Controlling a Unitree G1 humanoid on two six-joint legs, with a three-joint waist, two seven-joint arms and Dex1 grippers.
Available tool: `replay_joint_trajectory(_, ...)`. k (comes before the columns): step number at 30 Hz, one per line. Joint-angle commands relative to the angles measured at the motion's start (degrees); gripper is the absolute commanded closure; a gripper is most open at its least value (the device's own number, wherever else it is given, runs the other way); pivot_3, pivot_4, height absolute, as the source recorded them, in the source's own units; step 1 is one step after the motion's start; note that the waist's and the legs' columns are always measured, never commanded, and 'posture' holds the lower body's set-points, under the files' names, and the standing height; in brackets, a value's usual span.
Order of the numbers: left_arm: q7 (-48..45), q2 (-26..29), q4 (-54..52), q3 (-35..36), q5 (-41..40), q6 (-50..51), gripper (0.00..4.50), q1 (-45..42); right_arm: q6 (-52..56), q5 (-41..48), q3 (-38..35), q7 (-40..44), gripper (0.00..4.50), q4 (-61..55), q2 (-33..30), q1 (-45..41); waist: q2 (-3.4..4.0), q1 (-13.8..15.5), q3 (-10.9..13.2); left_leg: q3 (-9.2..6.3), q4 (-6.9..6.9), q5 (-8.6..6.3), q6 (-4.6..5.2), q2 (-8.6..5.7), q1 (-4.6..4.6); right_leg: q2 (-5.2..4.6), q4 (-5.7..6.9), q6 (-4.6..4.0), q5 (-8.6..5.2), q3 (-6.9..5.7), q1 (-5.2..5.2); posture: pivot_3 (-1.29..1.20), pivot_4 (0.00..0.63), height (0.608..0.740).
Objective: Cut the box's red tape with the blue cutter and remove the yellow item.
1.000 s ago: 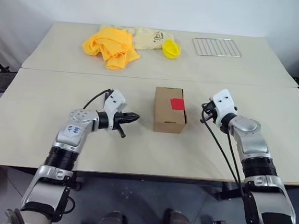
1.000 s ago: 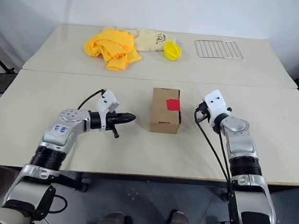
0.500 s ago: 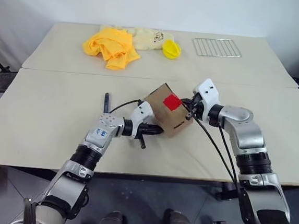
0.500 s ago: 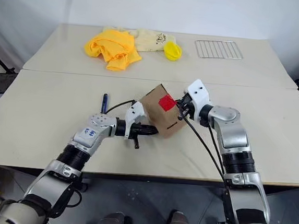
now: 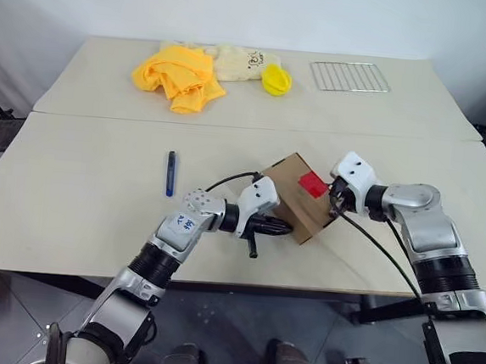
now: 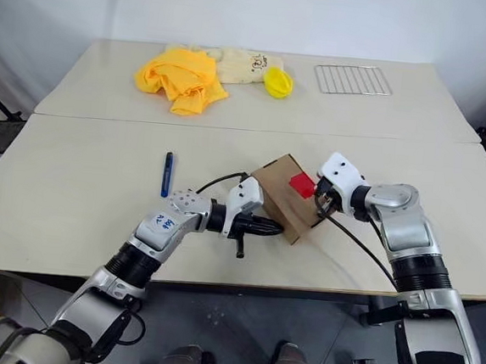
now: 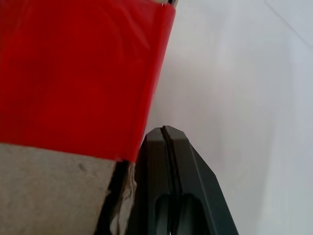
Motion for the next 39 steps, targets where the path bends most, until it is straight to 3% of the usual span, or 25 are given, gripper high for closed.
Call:
replay_joint_trajectory(1,1.1,0.6,-1.8,1.9,-0.9,-0.9,4.46,0.8,-2.6,-1.1,-1.8,-2.9,4.5,1.1,-0.9,-0.9,0.0,0.1,0.0,0.0,0.0,0.0,0.0,0.0,0.0,0.0,0.0,0.0,0.0,0.0,0.0,0.0,0.15,0.74)
replay_joint_trajectory(5,2.9,2.5,-1.9,4.2,-1.0,-0.2,4.46,2.7,-6.4,-2.6,-3.9,-8.8,4.5,4.5,-1.7,-1.4,0.0,0.1,0.0,0.0,0.03,0.0,0.0,0.0,0.0,-0.01,0.0,0.0,0.0,0.0,0.02,0.0,0.15,0.74)
replay_joint_trajectory(12,4.9,6.9,-5.3,7.0,-1.3,1.1,4.46,7.5,-3.3,-1.1,-8.6,-13.4,4.5,0.6,-2.8,0.4,0.0,0.1,0.0,-0.01,0.02,0.0,0.0,0.0,-0.01,-0.01,0.0,0.0,0.0,-0.01,0.02,0.0,0.15,0.74)
replay_joint_trajectory(17,9.0,9.7,0.8,11.3,0.0,-3.1,4.46,6.2,1.2,0.7,-12.3,-13.8,4.5,-7.6,-5.0,4.8,0.0,0.1,0.0,-0.01,0.02,0.0,0.0,0.01,0.0,-0.02,0.0,0.0,0.0,0.0,0.02,0.0,0.15,0.74)
replay_joint_trajectory(20,13.1,9.6,8.1,14.0,0.9,-9.0,4.46,2.6,9.0,2.0,-14.7,-13.4,4.5,-16.3,-7.0,9.6,-0.01,0.9,0.0,-0.01,0.02,0.0,0.0,0.0,0.0,-0.02,0.01,0.0,0.0,-0.01,0.02,0.0,0.15,0.74)
replay_joint_trajectory(28,13.4,5.5,31.8,15.1,2.4,-25.7,4.46,-9.5,32.9,9.0,-15.6,-7.9,4.5,-42.8,-13.8,23.2,-0.07,3.0,0.0,0.0,0.04,-0.01,0.02,-0.06,-0.05,-0.02,-0.05,0.0,0.0,-0.01,0.02,0.0,0.15,0.74)
replay_joint_trajectory(39,9.9,-3.0,51.2,14.4,4.9,-37.3,4.46,-20.1,46.5,15.0,-14.1,-10.8,4.5,-54.4,-14.1,25.0,-0.33,3.0,0.2,-0.01,0.06,-0.03,0.06,-0.06,-0.08,-0.02,-0.07,0.0,0.0,-0.03,0.02,0.0,0.15,0.74)
